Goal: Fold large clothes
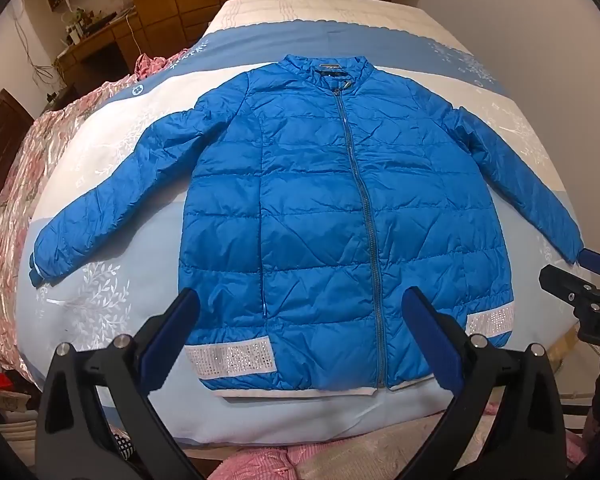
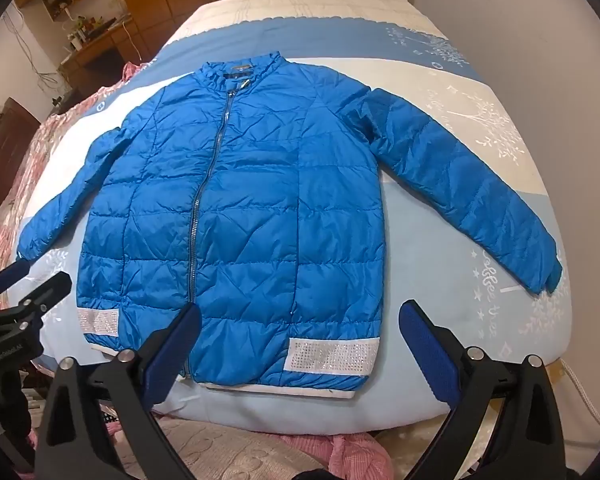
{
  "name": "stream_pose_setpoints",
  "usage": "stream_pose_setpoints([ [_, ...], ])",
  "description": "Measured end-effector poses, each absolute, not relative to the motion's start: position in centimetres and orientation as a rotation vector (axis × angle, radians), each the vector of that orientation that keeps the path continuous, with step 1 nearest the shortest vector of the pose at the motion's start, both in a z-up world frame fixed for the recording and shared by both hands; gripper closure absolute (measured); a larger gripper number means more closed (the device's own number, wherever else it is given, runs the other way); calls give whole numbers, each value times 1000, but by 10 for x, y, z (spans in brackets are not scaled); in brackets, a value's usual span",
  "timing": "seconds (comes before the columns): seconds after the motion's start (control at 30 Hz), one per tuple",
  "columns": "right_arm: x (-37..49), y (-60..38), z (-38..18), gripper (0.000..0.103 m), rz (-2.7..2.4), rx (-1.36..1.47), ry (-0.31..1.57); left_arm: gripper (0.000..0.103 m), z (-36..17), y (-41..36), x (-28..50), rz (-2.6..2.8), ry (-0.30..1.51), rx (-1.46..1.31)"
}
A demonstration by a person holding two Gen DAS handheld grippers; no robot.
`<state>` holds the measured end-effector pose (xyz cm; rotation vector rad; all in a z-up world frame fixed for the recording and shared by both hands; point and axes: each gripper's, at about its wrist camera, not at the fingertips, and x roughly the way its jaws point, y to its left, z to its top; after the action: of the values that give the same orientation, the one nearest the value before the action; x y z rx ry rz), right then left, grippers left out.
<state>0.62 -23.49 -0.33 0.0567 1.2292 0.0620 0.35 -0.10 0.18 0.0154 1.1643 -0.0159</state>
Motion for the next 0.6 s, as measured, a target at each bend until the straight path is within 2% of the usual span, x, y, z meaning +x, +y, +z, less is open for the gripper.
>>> stream_pose_setpoints([
  [0.6, 8, -235, -5, 4, 61, 57, 1229, 3, 2, -1, 4, -15, 1166, 14],
])
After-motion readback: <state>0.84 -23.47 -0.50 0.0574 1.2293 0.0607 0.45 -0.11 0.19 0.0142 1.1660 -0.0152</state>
